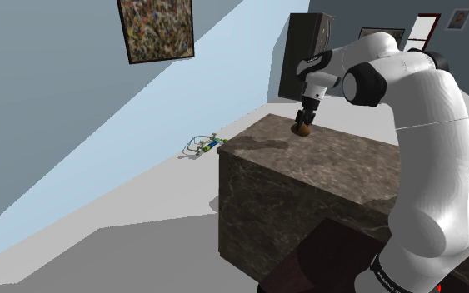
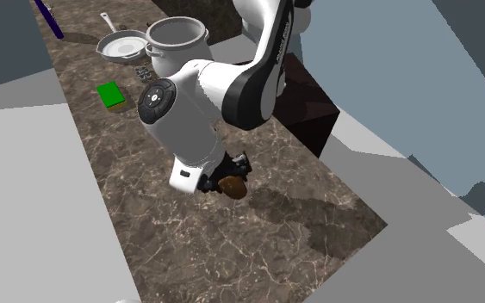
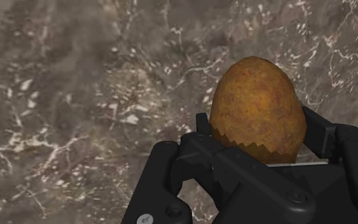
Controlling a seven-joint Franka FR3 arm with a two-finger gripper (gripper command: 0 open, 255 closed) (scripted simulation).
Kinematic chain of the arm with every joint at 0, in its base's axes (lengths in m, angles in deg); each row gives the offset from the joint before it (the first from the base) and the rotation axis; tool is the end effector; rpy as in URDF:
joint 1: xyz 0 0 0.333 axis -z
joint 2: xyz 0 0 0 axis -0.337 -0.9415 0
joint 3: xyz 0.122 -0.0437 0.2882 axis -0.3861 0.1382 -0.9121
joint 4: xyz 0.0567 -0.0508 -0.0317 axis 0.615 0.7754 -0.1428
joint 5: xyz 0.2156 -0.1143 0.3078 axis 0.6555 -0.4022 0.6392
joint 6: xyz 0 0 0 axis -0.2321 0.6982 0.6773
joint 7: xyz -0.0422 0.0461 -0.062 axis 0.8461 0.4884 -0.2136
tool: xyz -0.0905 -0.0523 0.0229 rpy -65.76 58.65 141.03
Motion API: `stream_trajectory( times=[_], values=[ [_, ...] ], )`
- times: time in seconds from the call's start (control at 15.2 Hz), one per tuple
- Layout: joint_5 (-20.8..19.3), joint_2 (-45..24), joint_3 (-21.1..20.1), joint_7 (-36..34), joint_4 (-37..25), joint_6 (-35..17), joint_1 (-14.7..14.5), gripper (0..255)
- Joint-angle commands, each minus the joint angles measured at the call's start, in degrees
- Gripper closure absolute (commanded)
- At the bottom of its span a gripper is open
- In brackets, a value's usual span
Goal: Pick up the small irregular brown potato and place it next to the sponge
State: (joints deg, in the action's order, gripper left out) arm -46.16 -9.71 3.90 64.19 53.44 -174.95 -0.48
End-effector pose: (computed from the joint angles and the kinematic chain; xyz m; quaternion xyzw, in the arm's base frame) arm 0.5594 -0.3994 0.3659 -0.9879 -0.0113 0.0051 0.1546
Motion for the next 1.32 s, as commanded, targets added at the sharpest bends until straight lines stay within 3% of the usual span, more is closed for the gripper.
stream_trajectory(
  times=[0.0, 0.92, 1.25],
  values=[
    [-0.22, 0.38, 0.1, -0.41, -0.98, 1.27, 0.08, 255],
    [-1.09, 1.85, 0.51, -3.11, -9.55, 10.67, 1.22, 255],
    [-2.52, 4.68, 2.47, 2.56, -5.01, 10.36, 4.14, 255]
  ],
)
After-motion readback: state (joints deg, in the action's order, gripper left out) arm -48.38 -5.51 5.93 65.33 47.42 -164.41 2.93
